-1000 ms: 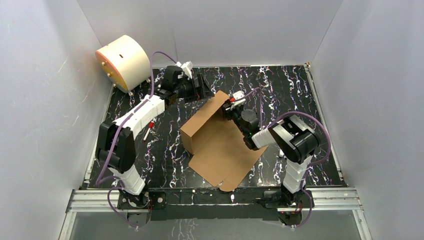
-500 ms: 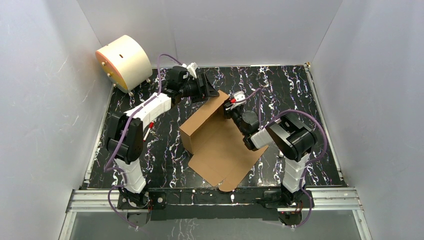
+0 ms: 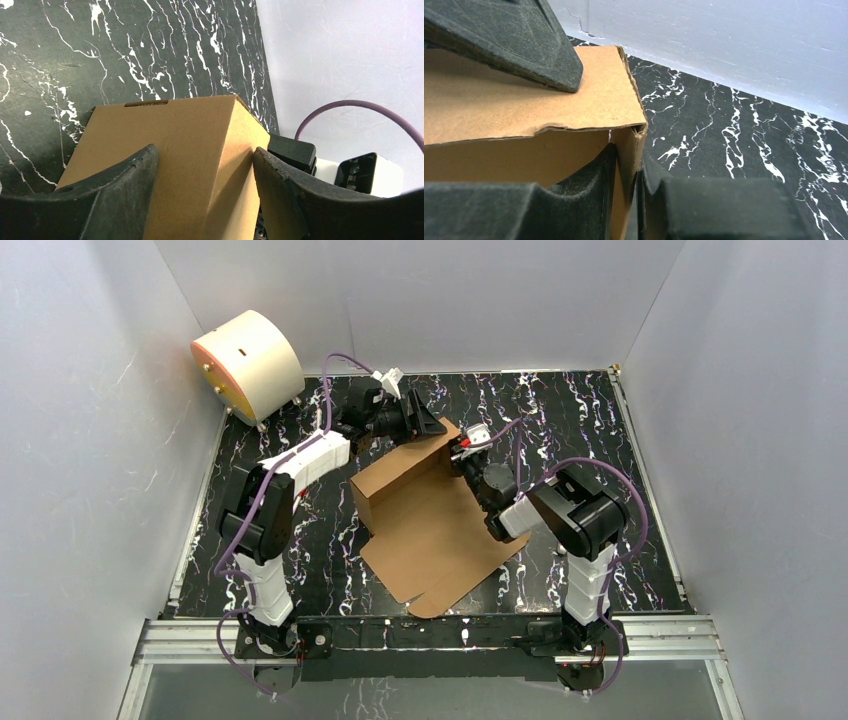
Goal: Fold the paper box
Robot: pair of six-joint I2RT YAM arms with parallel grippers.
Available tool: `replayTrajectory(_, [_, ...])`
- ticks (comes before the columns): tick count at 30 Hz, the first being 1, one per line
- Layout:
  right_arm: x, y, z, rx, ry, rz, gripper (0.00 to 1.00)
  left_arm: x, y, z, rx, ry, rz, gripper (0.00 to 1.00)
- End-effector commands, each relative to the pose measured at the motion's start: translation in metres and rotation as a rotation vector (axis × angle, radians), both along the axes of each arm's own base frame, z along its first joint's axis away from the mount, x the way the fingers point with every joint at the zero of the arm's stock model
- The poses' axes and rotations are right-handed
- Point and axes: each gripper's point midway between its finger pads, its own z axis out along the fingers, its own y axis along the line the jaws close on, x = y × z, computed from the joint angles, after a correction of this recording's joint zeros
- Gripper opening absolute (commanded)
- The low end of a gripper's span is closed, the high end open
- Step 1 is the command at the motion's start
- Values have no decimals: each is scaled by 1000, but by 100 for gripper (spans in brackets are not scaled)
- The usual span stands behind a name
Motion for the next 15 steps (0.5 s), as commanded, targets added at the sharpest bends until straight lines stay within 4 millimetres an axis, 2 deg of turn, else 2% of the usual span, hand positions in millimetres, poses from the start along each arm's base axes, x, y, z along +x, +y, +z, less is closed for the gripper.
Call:
replayTrajectory(1, [14, -15, 2, -54, -43, -132, 25, -41, -26, 35, -123, 12, -123, 65])
replayTrajectory(7, [12, -17, 8, -94, -107, -191, 26, -61, -28, 39, -139, 36, -149, 63])
replayTrajectory(12, [4, 4, 4, -98, -110, -63, 31, -56, -17, 41, -71, -9, -93, 68])
replayTrajectory(15, [-4, 17, 0, -83, -99, 20, 33, -53, -18, 44, -66, -22, -86, 69])
